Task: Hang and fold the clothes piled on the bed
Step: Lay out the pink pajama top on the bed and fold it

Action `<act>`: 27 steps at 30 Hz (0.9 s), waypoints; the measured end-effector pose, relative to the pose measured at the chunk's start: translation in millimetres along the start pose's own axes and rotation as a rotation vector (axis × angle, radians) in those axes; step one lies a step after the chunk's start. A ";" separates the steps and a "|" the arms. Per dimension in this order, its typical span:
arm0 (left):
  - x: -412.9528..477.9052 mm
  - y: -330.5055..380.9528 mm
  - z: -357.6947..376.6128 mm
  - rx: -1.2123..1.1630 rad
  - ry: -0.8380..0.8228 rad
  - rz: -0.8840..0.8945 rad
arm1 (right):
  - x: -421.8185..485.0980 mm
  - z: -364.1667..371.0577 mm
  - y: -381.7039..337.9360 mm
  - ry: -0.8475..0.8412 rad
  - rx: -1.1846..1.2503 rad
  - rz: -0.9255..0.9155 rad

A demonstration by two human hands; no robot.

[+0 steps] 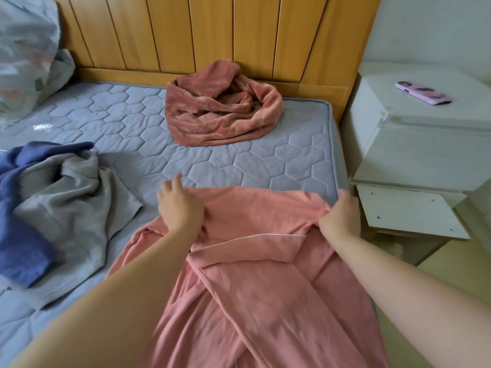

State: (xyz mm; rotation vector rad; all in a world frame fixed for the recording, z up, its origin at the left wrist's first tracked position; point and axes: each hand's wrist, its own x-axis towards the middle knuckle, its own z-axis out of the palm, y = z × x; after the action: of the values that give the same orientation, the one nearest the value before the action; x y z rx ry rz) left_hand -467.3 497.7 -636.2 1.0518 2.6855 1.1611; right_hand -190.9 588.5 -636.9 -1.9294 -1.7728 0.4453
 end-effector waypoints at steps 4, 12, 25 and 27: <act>-20.0 36.3 13.0 0.321 -0.283 0.712 | -28.1 16.2 -21.6 0.047 -0.257 -0.676; -42.2 -32.4 34.7 0.537 -0.511 0.612 | -35.7 34.5 17.4 -0.389 -0.601 -0.593; 12.0 15.7 20.7 0.752 -0.486 0.654 | -11.7 28.2 -24.8 -0.238 -0.628 -0.678; 27.5 15.4 23.5 0.734 -0.654 0.613 | 1.2 27.6 -30.9 -0.246 -0.641 -0.719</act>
State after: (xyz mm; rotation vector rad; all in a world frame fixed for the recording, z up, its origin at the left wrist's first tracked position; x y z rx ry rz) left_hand -473.1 536.5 -636.9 1.9861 2.2747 -0.2639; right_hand -231.5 594.6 -642.8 -1.4396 -2.8460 -0.1781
